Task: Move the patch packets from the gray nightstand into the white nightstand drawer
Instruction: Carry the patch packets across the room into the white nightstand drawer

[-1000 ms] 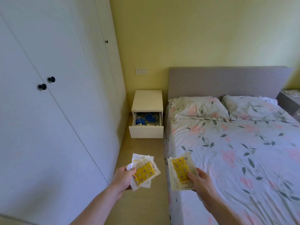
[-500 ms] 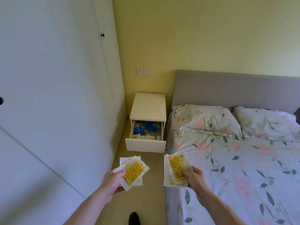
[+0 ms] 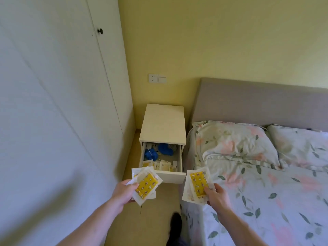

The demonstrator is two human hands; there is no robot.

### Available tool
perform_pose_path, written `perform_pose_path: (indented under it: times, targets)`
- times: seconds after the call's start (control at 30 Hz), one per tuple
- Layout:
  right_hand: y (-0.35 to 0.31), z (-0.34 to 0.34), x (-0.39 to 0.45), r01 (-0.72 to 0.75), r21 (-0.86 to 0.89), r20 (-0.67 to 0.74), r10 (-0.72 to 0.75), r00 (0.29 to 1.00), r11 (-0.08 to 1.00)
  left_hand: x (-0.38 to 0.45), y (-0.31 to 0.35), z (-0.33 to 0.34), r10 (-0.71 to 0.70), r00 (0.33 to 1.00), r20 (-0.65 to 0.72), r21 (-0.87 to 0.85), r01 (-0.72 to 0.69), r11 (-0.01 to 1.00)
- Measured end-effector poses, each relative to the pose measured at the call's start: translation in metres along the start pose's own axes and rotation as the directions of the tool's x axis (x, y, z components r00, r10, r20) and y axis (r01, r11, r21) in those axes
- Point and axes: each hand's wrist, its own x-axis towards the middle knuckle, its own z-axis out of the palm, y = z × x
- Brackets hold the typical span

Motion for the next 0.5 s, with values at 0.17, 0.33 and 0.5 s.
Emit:
perform_pose_path:
  times: [0.17, 0.33, 0.5]
  targets:
    - [-0.033, 0.028, 0.090, -0.049, -0.034, 0.013, 0.049, 0.999, 0.998, 0.068, 0.026, 0.016, -0.031, 0.997, -0.069, 0.019, 0.032, 0.999]
    - [-0.053, 0.067, 0.186, -0.168, -0.071, 0.086, 0.174, 0.981, 0.983, 0.134, 0.052, 0.037, -0.071, 0.984, -0.164, 0.091, 0.087, 0.992]
    - [-0.067, 0.103, 0.265, -0.240, -0.180, 0.103, 0.261, 0.960, 0.954, 0.203, 0.071, 0.051, -0.076, 0.971, -0.225, 0.215, 0.125, 0.969]
